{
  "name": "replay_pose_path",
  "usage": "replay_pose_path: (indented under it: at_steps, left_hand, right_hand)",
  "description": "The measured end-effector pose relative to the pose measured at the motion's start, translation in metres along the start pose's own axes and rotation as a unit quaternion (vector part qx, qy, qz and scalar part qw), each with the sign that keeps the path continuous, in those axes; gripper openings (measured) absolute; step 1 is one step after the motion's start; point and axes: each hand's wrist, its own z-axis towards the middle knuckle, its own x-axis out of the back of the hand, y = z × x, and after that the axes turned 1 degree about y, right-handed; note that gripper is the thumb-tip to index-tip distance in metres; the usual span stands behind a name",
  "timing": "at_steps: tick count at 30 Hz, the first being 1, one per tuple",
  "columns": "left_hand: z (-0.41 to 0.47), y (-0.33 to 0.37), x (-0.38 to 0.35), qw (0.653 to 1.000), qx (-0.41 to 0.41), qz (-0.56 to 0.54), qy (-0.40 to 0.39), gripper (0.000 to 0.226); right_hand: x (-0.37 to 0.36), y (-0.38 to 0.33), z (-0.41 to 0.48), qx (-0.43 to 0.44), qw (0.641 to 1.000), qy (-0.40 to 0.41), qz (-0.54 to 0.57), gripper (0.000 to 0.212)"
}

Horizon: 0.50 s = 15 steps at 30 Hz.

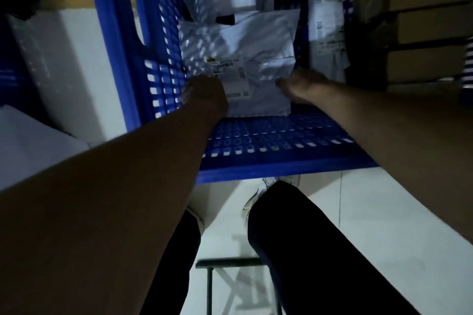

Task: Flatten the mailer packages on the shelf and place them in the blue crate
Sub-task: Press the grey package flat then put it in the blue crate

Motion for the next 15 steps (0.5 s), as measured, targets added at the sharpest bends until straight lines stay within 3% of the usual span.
replay_pose_path:
  at_steps: [4,8,11,15]
  left_hand:
    - [-0.007,-0.005,0.027,0.996,-0.070,-0.040,0.028,0.059]
    - [0.017,-0.002,0.040,0.995,-0.074,-0.067,-0.027,0.057]
    - [0.042,0.003,0.033,0.989,-0.056,-0.095,-0.096,0.047]
    - [0.064,0.001,0.007,0.985,-0.042,-0.118,-0.115,0.049]
  right_hand:
    - [0.016,-0.007,-0.025,0.040,0.999,0.022,0.000,0.044]
    - [0.022,-0.018,-0.017,0.071,0.996,-0.046,0.023,0.019]
    - [0.018,-0.025,0.001,0.049,0.993,-0.098,0.032,0.023]
    - [0.001,-0.018,0.029,0.033,0.990,-0.126,0.045,0.032]
